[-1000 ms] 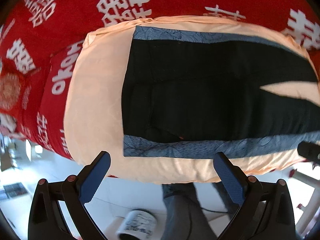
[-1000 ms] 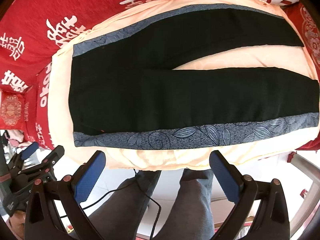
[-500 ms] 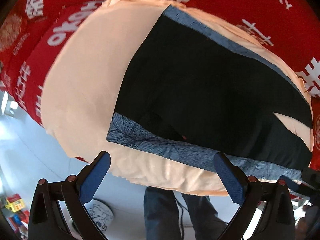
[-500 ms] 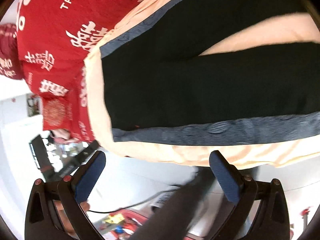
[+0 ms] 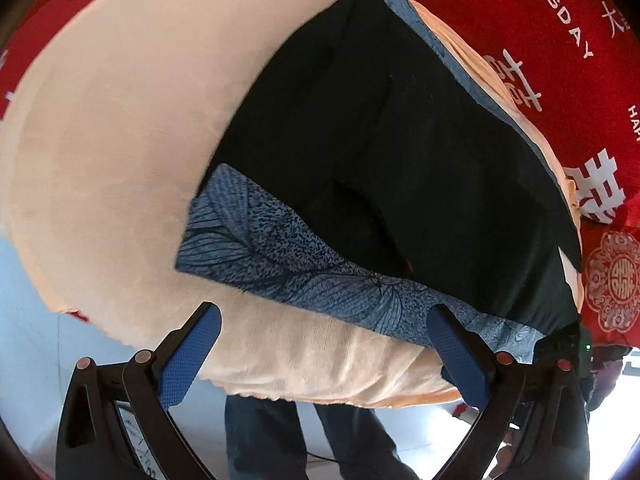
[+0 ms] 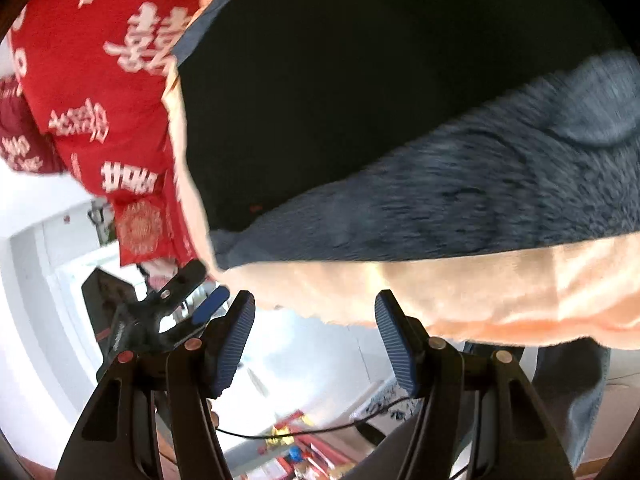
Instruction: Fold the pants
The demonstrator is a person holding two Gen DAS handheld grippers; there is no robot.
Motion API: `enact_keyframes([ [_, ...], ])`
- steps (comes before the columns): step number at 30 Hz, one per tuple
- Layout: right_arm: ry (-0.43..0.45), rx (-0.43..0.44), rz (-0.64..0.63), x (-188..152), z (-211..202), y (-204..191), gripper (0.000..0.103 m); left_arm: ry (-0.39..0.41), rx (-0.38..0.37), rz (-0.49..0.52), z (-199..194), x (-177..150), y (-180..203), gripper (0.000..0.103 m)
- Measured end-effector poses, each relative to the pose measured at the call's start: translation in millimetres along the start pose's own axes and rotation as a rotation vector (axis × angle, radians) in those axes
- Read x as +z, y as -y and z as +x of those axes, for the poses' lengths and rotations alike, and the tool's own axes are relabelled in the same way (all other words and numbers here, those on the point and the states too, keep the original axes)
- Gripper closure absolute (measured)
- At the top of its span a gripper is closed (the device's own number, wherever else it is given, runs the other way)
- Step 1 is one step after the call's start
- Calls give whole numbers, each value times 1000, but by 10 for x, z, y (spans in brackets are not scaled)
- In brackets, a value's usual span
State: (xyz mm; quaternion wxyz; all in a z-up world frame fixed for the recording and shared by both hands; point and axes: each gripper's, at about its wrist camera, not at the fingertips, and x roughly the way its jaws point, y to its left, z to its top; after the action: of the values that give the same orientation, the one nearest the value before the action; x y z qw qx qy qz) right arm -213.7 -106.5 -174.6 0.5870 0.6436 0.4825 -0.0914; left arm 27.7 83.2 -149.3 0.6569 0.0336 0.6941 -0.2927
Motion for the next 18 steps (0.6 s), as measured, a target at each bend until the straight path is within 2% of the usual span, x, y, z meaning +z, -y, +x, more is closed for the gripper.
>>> enact_keyframes([
  [3,64,-1,28,18,-21,174,36,3,-32,-12,60,32,-45,0],
  [6,114,94,101,79,-30,295,36,-19,-66,-68,133,45,-89,0],
  [7,128,121,116,96,-30,279,38,-37,-99,-97,166,51,-102,0],
  [9,169,142,112,140,-89,175,72,-55,-138,-139,203,84,-104,0],
  [10,182,164,103,164,-131,98,76,-51,-145,-163,204,123,-87,0],
  [11,190,194,92,183,-172,33,77,-38,-159,-183,188,177,-67,0],
  [13,189,234,42,197,-248,-138,77,-10,-163,-207,143,258,-38,9],
  [14,178,225,-3,208,-283,-233,77,8,-153,-204,118,304,-6,17],
  [17,143,161,-56,207,-327,-271,76,6,-132,-182,117,352,63,17],
  [18,148,136,-50,201,-369,-208,71,7,-128,-168,109,344,75,17],
])
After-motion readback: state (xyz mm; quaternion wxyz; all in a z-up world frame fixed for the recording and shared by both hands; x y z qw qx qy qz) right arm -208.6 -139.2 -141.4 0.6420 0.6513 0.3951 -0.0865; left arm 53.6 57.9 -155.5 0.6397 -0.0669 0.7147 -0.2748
